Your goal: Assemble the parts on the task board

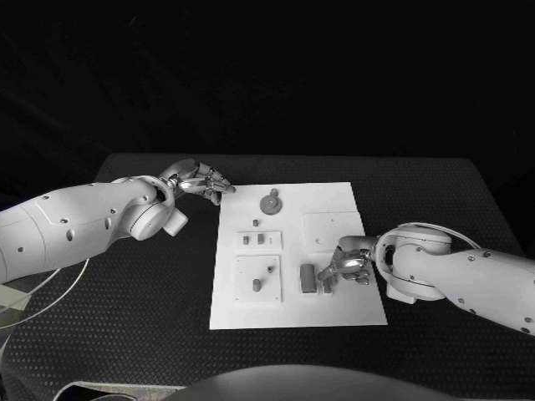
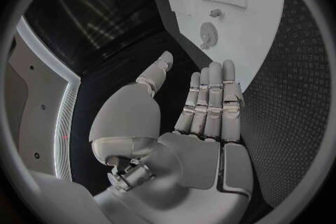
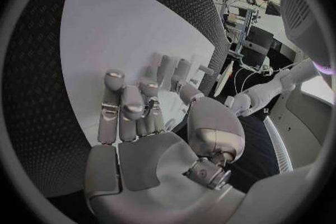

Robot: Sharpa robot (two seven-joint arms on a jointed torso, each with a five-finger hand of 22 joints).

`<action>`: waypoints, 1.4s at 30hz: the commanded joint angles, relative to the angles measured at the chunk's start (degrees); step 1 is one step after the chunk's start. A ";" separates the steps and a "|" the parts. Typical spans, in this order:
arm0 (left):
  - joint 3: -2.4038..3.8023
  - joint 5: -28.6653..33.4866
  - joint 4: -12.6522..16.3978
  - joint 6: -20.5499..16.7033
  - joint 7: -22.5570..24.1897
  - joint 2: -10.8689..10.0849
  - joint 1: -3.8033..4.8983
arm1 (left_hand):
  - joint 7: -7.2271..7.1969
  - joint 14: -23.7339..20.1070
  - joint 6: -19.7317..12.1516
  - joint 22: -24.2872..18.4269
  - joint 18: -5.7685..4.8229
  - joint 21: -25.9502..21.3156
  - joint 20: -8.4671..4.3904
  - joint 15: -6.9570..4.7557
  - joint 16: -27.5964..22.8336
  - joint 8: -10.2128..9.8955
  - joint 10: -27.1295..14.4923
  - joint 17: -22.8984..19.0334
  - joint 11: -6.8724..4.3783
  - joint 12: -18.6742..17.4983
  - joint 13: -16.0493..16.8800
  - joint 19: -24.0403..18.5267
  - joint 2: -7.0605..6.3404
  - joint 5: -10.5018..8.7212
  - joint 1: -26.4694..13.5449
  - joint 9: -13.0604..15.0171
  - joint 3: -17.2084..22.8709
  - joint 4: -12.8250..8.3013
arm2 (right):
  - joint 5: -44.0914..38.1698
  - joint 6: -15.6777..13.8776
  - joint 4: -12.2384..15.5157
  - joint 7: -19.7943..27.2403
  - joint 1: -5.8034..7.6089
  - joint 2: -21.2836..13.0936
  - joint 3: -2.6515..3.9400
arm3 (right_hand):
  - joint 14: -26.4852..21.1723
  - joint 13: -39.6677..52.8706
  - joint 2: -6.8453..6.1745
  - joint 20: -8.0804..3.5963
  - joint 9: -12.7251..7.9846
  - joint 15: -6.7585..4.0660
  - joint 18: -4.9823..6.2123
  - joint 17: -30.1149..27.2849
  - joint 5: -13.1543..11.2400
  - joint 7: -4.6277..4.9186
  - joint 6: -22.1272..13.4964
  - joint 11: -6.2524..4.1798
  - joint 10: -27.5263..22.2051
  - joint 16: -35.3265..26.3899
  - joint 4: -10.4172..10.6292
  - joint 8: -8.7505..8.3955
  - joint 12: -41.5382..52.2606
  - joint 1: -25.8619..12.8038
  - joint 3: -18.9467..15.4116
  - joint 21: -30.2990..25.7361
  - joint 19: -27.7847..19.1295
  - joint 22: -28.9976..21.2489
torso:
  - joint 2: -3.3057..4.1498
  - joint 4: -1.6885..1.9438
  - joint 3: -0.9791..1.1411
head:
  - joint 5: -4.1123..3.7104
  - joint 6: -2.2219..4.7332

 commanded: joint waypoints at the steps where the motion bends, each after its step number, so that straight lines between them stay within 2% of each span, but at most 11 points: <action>1: 0.03 0.13 0.16 0.60 0.39 0.04 0.04 | -0.08 0.52 -0.39 0.09 0.08 -0.12 -0.05 -0.03 -0.28 0.01 -0.51 0.10 -0.03 0.29 -0.06 0.19 -0.17 -0.17 -0.60 -0.08 0.32 0.05 | 0.05 0.65 0.20 0.65 -0.08 0.14 -0.01 | -0.05 0.07 -0.20 -0.52 0.09 -0.33 1.04 -0.02 -0.22 0.24 -0.12 -0.20 -0.32 -0.18 0.54 -0.36 -0.11 -0.74 0.05 -0.24 -0.03 0.42 | -0.01 0.00 -0.01 | -0.01 -0.06; 11: 0.03 0.08 0.15 0.62 0.32 0.01 0.04 | -0.07 0.52 -0.40 0.09 0.08 -0.12 -0.05 -0.03 -0.29 0.02 -0.52 0.12 -0.03 0.30 -0.07 0.19 -0.17 -0.18 -0.62 -0.08 0.33 0.05 | 0.01 0.80 0.35 0.69 -0.08 -0.16 -0.01 | -0.06 0.10 -0.45 -0.59 0.12 -0.35 1.04 0.00 -0.21 0.23 -0.14 -0.22 -0.34 -0.17 0.60 -0.38 -0.10 -0.91 0.27 -0.23 -0.04 0.47 | -0.03 0.01 0.01 | -0.01 -0.08; 21: 0.03 0.07 0.11 0.65 0.35 -0.01 0.04 | -0.07 0.52 -0.41 0.10 0.09 -0.12 -0.05 -0.03 -0.30 0.02 -0.53 0.13 -0.03 0.30 -0.07 0.19 -0.17 -0.17 -0.63 -0.09 0.35 0.04 | -0.61 1.84 2.35 0.98 -0.08 -1.85 -0.01 | 0.02 0.20 -1.32 -0.72 0.39 -0.32 1.04 0.03 -0.22 0.25 -0.14 -0.19 -0.28 -0.13 -3.12 -0.35 0.01 1.67 1.04 -0.02 0.10 0.66 | 0.00 -0.02 0.06 | 0.00 -0.06; 27: 0.03 0.07 0.09 0.66 0.36 -0.02 0.04 | -0.07 0.52 -0.41 0.10 0.09 -0.12 -0.05 -0.03 -0.31 0.02 -0.53 0.15 -0.02 0.31 -0.08 0.19 -0.18 -0.17 -0.63 -0.09 0.36 0.03 | -0.84 2.67 2.84 1.06 -0.08 -2.59 -0.01 | 0.03 0.17 -1.82 -0.67 0.42 -0.29 1.04 0.01 -0.21 0.28 -0.15 -0.17 -0.26 -0.17 -3.60 -0.37 -0.02 1.96 1.04 -0.05 0.12 0.64 | -0.02 -0.06 0.07 | -0.04 -0.03; 31: 0.03 0.06 0.11 0.66 0.34 -0.07 0.04 | -0.07 0.52 -0.42 0.10 0.09 -0.12 -0.05 -0.03 -0.31 0.03 -0.54 0.16 -0.02 0.31 -0.08 0.19 -0.18 -0.17 -0.63 -0.10 0.37 0.03 | -0.84 3.24 2.78 1.11 -0.17 -2.65 -0.01 | 0.04 0.16 -1.99 -0.66 0.44 -0.28 1.04 0.00 -0.21 0.28 -0.16 -0.16 -0.24 -0.18 -3.82 -0.38 -0.03 2.17 1.08 -0.06 0.14 0.63 | -0.01 -0.05 0.05 | -0.34 0.02; 42: 0.03 0.06 0.04 0.66 0.35 0.06 0.04 | -0.07 0.53 -0.42 0.11 0.09 -0.12 -0.05 -0.03 -0.33 0.03 -0.55 0.17 -0.02 0.32 -0.09 0.19 -0.17 -0.17 -0.64 -0.10 0.39 0.02 | -0.86 4.78 2.94 1.30 -0.49 -2.39 -0.02 | 0.09 0.12 -1.88 -0.61 0.55 -0.23 1.04 -0.03 -0.21 0.32 -0.15 -0.12 -0.16 -0.21 -5.40 -0.39 -0.05 4.23 1.55 -0.06 0.22 0.62 | -0.02 -0.04 0.07 | -0.50 0.05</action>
